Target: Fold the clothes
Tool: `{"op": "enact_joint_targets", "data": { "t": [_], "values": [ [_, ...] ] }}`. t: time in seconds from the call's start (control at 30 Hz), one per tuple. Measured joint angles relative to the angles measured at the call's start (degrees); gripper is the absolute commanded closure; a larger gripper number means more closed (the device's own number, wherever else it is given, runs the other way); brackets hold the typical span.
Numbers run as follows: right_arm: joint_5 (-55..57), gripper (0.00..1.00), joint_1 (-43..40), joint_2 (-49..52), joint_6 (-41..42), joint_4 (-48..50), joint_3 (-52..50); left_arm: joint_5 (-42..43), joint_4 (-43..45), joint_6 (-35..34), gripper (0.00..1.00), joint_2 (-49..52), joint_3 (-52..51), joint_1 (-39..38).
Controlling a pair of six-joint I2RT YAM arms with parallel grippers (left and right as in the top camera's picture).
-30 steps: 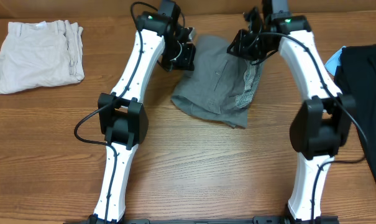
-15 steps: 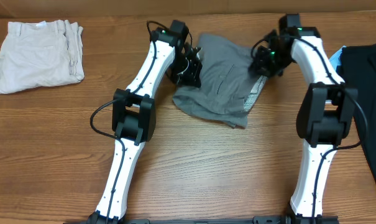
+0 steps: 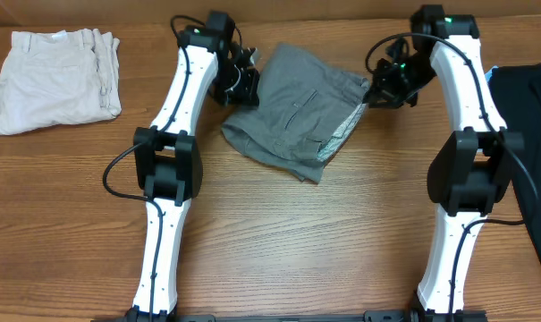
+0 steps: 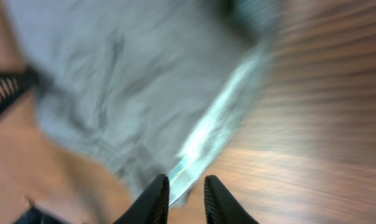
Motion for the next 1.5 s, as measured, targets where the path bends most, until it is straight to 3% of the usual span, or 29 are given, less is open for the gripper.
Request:
{"op": "enact_joint_targets", "data": {
  "t": [0.1, 0.37, 0.6, 1.17, 1.23, 1.33, 1.4, 1.47, 1.5],
  "values": [
    [-1.7, 0.76, 4.55, -0.7, -0.9, 0.31, -1.09, -0.15, 2.75, 0.0, 0.93, -2.23, 0.2, -0.87],
    [-4.81, 0.81, 15.72, -0.85, -1.4, 7.82, -16.61, -0.13, 15.41, 0.02, 0.92, -2.73, 0.52, -5.55],
    [-5.79, 0.82, 14.49, -0.83, -1.11, 9.77, -25.24, -0.22, 22.8, 0.02, 0.92, -2.67, 0.55, -6.27],
    [4.09, 0.91, 14.58, -0.83, 5.57, 8.74, -25.42, -1.92, 34.95, 0.02, 0.86, 8.15, 0.57, -6.14],
    [6.25, 0.91, 14.58, -0.85, 6.88, 8.7, -25.44, -4.57, 37.4, 0.04, 0.81, 8.15, 0.63, -6.19],
    [7.98, 0.91, 14.58, -0.83, 8.09, 8.72, -25.46, -7.06, 37.31, 0.2, 0.6, 8.15, 1.22, -5.73],
    [8.48, 0.9, 14.58, -0.85, 8.57, 9.16, -25.46, -8.28, 35.67, 0.13, 0.53, 8.09, 2.34, -4.98],
    [8.76, 0.87, 14.56, -0.85, 8.94, 9.64, -25.46, -9.88, 32.63, 0.28, 0.2, 7.3, 3.67, -3.76],
    [8.83, 0.84, 14.51, -0.9, 9.07, 9.94, -25.46, -10.32, 31.12, 0.2, 0.12, 6.69, 4.07, -3.17]
  ]
}}
